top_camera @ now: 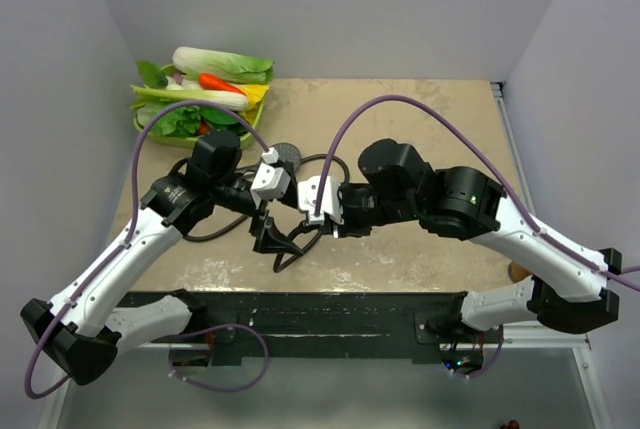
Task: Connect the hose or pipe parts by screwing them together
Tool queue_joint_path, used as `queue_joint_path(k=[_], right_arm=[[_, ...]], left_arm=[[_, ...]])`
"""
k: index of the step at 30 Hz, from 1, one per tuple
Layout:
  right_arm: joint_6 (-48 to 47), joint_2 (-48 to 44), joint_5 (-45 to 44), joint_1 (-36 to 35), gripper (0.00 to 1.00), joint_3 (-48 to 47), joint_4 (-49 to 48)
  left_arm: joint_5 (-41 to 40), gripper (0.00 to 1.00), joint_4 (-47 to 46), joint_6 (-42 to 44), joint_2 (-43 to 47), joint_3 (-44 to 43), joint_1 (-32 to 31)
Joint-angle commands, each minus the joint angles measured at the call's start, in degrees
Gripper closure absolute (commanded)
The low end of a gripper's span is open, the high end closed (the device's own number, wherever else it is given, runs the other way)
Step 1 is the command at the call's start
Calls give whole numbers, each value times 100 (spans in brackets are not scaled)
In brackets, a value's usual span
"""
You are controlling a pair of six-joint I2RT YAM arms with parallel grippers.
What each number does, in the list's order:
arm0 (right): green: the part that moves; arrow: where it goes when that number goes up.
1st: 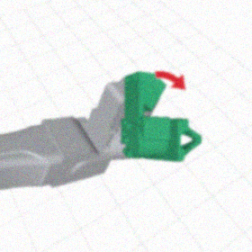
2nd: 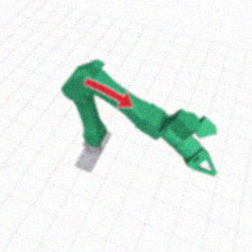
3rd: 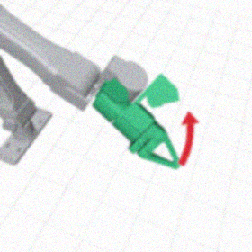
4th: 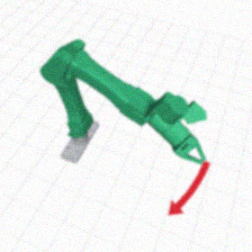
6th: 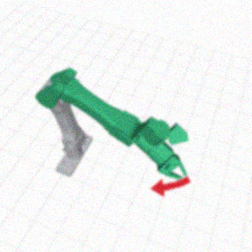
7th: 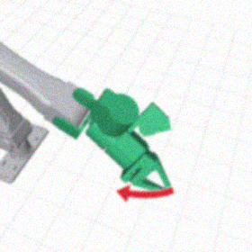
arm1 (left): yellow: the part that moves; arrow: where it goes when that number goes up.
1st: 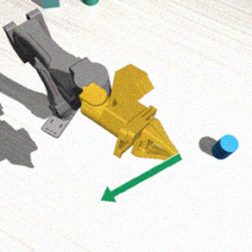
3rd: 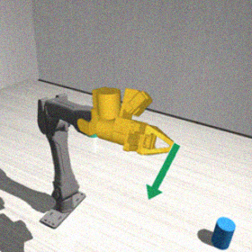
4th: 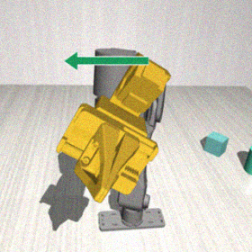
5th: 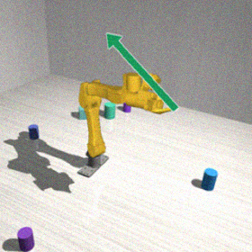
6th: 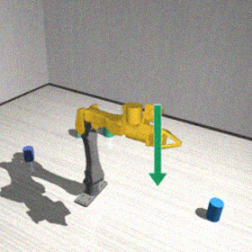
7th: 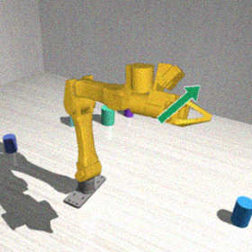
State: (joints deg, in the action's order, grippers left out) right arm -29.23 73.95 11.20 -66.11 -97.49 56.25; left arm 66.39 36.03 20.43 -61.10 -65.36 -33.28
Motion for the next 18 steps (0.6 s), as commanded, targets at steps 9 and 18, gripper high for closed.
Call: queue_joint_path(k=[9,18], right_arm=[[-162,93,-426,-43,100,-332,-79],[-91,190,-189,-60,100,-323,-97]], left_arm=[[-109,45,265,375,81,-249,-197],[-83,50,62,207,107,-223,-197]])
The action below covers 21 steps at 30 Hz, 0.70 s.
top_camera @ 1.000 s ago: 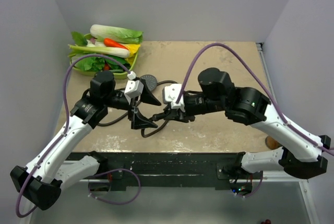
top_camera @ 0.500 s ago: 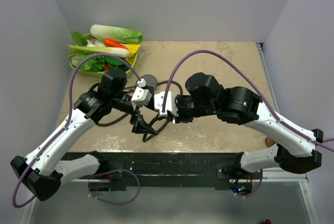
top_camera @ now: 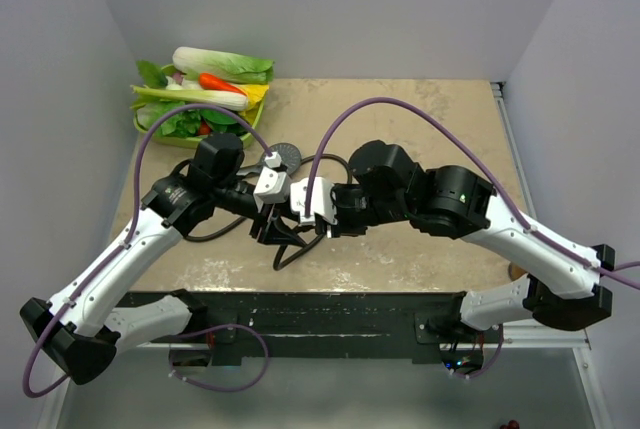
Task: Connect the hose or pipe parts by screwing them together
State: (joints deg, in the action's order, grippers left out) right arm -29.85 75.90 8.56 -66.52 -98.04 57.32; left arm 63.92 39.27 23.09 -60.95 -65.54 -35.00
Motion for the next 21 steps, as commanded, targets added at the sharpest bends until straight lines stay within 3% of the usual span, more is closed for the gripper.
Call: queue_joint_path(k=[1,4,7,11,13,14,15,21], right_arm=[[-21,4,93,-19,100,-277,-221],[5,39,111,-19,100,-303,-239],[23,57,111,-28,100,-330,-265],[58,4,111,-36,100,-312,-353],[58,-14,59,-36,100,-304,-336],[58,-22,41,-28,100,-321,-318],[40,-14,15,-28,100,-330,-266],[23,-49,-73,-28,100,-321,-230]], left_arm=[[173,50,-262,-68,101,-205,-24],[200,53,-332,-94,118,-179,-33],[235,66,-411,-156,118,-161,-24],[235,74,-367,-121,136,-126,-24],[235,69,-350,-112,153,-108,-33],[235,63,-349,-121,153,-100,-24],[226,51,-349,-129,162,-100,-24],[130,46,-306,-138,171,-117,-24]])
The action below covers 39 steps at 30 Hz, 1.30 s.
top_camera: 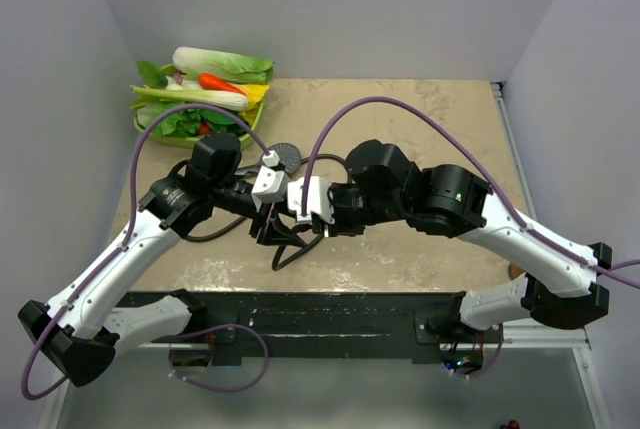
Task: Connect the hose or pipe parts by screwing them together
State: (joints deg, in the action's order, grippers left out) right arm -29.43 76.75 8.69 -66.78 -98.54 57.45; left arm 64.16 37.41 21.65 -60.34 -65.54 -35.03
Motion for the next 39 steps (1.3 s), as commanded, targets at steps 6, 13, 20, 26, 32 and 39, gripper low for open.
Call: queue_joint_path(k=[6,13,20,26,32,39], right_arm=[[-10,-134,-60,-10,100,-315,-269],[-1,-125,-86,-10,100,-367,-287],[-10,-143,-122,-10,100,-367,-261],[16,-134,-60,-10,100,-412,-252],[78,-160,72,-19,100,-341,-357],[595,-353,90,-10,73,1,-945]], left_arm=[[9,57,-155,6,118,-73,-22],[9,58,-111,6,110,-38,-22],[-44,45,3,41,145,-12,-31],[-140,58,-93,-3,154,15,-31],[-141,90,-216,-91,136,15,-39],[-202,100,-251,-117,163,6,-31]])
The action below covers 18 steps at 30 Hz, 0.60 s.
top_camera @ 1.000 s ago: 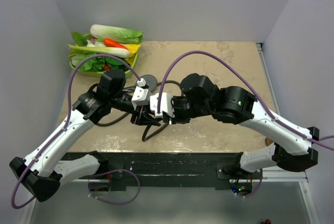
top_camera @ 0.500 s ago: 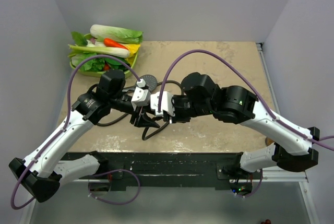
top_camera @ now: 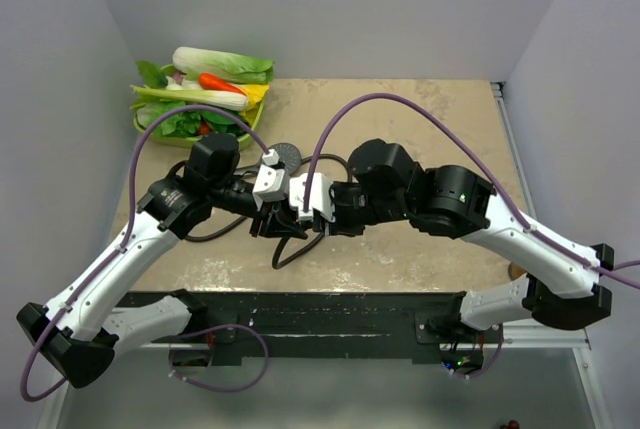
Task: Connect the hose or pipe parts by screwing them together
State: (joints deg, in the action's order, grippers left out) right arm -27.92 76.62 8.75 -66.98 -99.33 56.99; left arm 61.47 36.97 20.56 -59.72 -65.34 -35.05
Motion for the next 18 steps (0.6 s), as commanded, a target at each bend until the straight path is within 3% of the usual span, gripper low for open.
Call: queue_joint_path(k=[1,5,10,12,14,16,18], right_arm=[[541,-384,117,18,67,185,-961],[884,-770,223,18,34,396,-1426],[964,-894,267,27,26,204,-1349],[938,-929,162,36,35,142,-1235],[929,-1017,-257,62,72,185,-1278],[929,-1209,-776,97,100,447,-1401],[920,-1298,-1146,176,100,808,-1559]], left_arm=[[32,100,-243,-16,119,-22,-28],[-4,100,-357,-113,189,-14,24],[31,100,-752,-596,286,162,156],[136,100,-1033,-859,347,241,226],[295,100,-1174,-965,391,259,261],[470,100,-1262,-1115,426,268,279],[532,100,-1280,-1185,479,250,288]])
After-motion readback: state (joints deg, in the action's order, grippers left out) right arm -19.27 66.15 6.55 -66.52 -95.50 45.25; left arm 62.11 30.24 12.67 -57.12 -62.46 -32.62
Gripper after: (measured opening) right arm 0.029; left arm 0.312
